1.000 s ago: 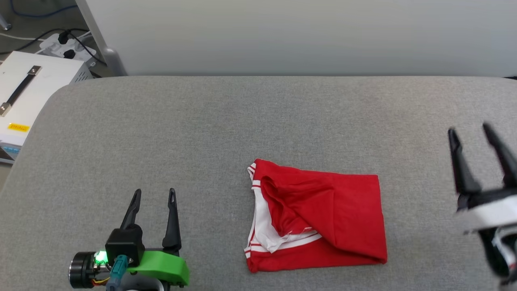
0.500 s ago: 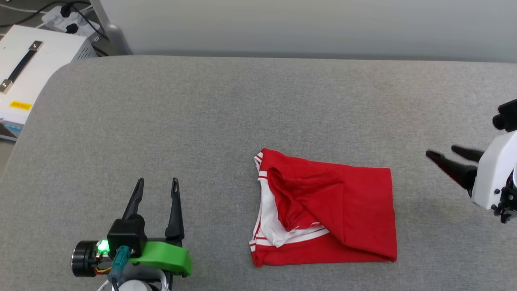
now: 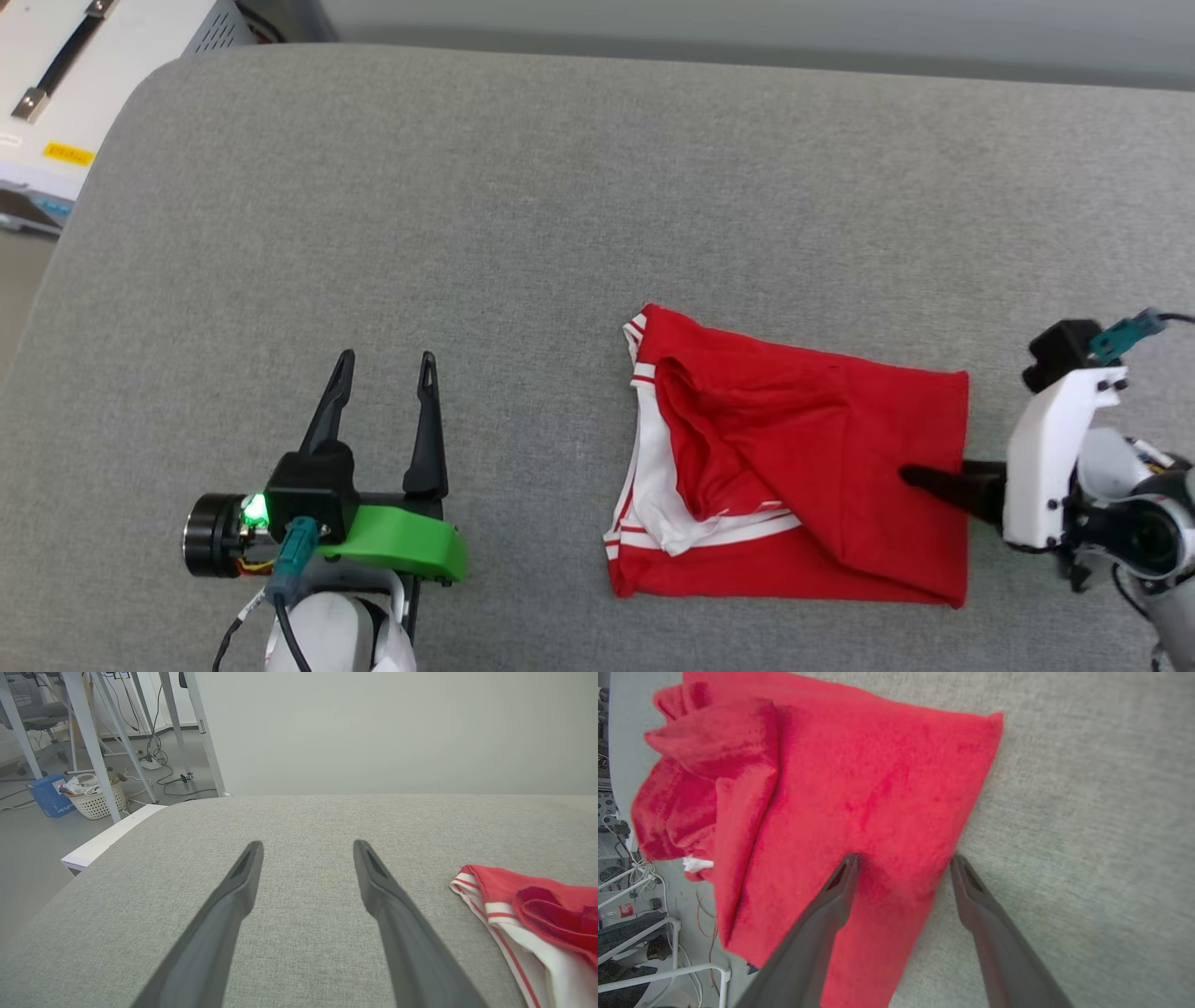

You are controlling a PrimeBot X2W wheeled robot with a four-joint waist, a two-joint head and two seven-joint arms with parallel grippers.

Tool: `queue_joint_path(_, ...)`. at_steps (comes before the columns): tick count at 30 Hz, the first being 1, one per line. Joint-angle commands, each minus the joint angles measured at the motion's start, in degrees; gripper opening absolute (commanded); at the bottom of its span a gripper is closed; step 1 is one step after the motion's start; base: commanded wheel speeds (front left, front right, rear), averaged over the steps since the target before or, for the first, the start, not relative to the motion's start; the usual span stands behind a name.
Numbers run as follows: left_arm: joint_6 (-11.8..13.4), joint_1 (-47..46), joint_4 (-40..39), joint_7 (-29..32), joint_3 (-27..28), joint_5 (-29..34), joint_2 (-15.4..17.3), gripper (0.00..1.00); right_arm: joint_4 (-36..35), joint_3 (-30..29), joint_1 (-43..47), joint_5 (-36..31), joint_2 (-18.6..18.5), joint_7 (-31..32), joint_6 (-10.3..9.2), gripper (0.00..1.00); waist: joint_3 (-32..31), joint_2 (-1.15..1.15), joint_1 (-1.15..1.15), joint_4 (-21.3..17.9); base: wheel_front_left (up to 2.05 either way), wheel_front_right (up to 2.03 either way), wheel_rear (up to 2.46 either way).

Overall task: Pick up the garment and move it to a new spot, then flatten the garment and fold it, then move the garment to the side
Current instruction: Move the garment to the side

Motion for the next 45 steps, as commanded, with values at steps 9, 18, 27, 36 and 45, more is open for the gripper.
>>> queue_joint_path(9, 0.25, -2.21, 0.73, -0.33, -0.45, -0.30, -0.43, 1.00, 4.78, 6.21, 3.22, 2.01, 2.49, -3.97, -0.04, 1.00, 1.99, 0.00, 0.00, 2.02, 0.00, 0.00, 0.00)
queue_joint_path(18, 0.55, 0.02, 1.18, -0.33, 0.46, -0.33, -0.48, 1.00, -1.71, 9.34, -2.27, 0.37, -2.07, -16.40, -0.04, 0.00, -2.01, 0.00, 0.00, -1.10, 0.00, 0.00, 0.00)
queue_joint_path(27, 0.33, 1.90, 0.35, -0.33, 1.75, -0.10, -0.47, 1.00, -11.53, 14.81, -7.77, -2.27, -11.26, -18.88, -0.04, 0.00, -3.91, 0.00, 0.00, -9.20, 0.00, 0.00, 0.00)
queue_joint_path(36, 0.45, 0.67, -2.15, -0.33, 2.90, 0.64, -0.17, 1.00, -13.53, 14.97, -11.04, -1.80, -17.55, -18.96, -0.04, 0.00, -0.20, 0.00, 0.00, -16.76, 0.00, 0.00, 0.00)
queue_joint_path(45, -0.29, -3.94, -5.17, -0.33, 3.70, 1.68, 1.70, 1.00, -2.99, 13.33, -16.53, -4.87, -23.25, -20.72, -0.04, 0.00, 8.76, 0.00, 0.00, -18.34, 0.00, 0.00, 0.00)
